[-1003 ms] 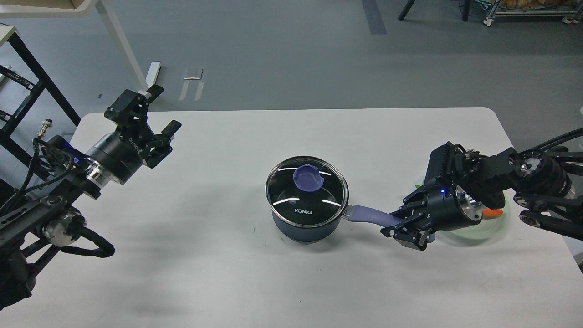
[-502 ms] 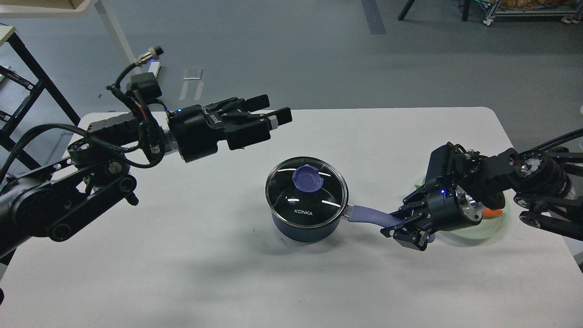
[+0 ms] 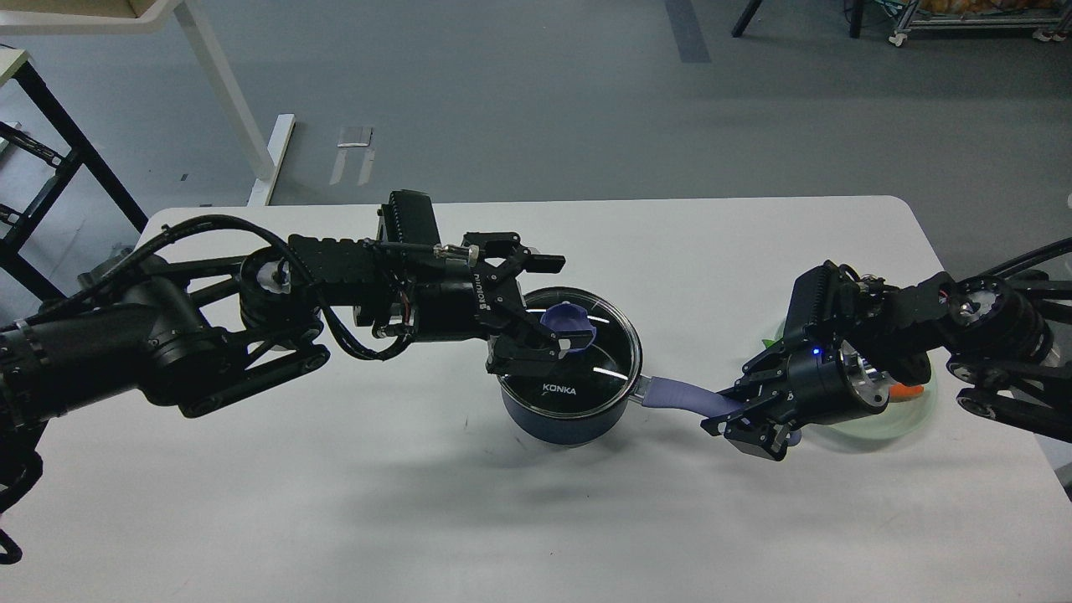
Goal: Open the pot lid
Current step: 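Reach the left gripper over the pot and grasp the purple lid knob, then lift the glass lid off the pot with the left gripper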
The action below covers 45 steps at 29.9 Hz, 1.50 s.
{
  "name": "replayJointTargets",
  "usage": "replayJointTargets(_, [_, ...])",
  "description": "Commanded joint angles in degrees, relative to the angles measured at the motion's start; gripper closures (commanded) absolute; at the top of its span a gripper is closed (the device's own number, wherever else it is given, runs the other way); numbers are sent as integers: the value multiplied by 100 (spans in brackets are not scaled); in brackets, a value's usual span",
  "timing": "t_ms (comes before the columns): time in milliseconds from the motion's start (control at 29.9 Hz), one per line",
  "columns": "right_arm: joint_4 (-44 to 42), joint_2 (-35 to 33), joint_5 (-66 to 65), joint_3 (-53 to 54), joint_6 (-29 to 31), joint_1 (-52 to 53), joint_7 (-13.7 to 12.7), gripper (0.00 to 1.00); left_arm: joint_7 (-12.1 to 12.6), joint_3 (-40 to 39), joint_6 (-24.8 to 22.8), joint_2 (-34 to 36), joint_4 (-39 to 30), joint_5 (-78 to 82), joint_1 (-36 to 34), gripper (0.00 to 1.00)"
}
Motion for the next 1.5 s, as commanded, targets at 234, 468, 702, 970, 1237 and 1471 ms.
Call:
replayJointTargets(234, [0, 9, 1, -1, 6, -9, 1, 69, -1, 51, 7, -210, 266, 4, 98, 1])
replayJointTargets(468, [-8, 9, 1, -1, -3, -1, 1, 69, -1, 315, -11, -271, 292, -40, 133, 1])
replayJointTargets(702, [-8, 9, 1, -1, -3, -10, 1, 69, -1, 333, 15, -333, 468, -40, 221, 1])
replayJointTargets(970, [-8, 9, 1, -1, -3, -18, 1, 69, -1, 333, 42, -342, 486, -58, 230, 25])
replayJointTargets(1237, [-8, -8, 10, -1, -3, -18, 1, 69, -1, 333, 94, -342, 416, -58, 203, 59])
replayJointTargets(1471, [-8, -8, 10, -1, -3, -45, 1, 69, -1, 297, 103, -254, 152, -58, 89, 65])
